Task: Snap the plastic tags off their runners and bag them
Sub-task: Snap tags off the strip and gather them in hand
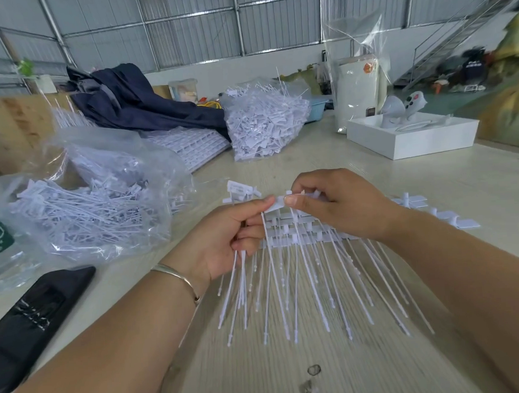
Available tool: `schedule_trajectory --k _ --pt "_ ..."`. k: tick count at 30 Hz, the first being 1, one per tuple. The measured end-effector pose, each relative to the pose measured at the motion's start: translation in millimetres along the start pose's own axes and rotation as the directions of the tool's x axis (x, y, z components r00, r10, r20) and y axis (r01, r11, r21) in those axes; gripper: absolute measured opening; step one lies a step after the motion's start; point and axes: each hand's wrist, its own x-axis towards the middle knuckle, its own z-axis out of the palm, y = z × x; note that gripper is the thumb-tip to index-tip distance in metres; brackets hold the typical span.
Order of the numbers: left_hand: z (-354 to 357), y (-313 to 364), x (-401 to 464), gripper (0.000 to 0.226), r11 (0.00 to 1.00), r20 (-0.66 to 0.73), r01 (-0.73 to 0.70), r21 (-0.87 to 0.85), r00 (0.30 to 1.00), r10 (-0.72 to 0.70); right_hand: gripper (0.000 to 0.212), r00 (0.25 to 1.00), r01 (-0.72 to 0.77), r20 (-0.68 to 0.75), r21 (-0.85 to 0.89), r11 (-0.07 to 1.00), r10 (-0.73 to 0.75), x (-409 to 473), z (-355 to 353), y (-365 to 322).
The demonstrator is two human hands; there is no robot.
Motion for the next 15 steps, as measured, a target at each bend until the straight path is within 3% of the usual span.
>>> schedule_trajectory --k 6,11,15 --pt "-3.1 2.3 -0.6 0.024 0.998 -0.014 -0.062 -0.013 0.998 0.062 0.038 0.996 -0.086 -0.036 0.015 0.996 0.087 -0.9 -4.5 0.4" --pt "-4.0 4.1 -5.0 0.025 0.992 0.039 -0.102 -0.067 0.994 0.105 0.053 0.975 -0.221 0.05 0.364 0.905 0.219 1.5 -8.7 2.0" --pt "-2.5 5.5 -9.0 0.028 0.988 0.099 -0.095 -0.124 0.989 0.107 0.065 0.967 -0.252 0.092 0.48 0.841 0.237 1.1 -14.6 -2.4"
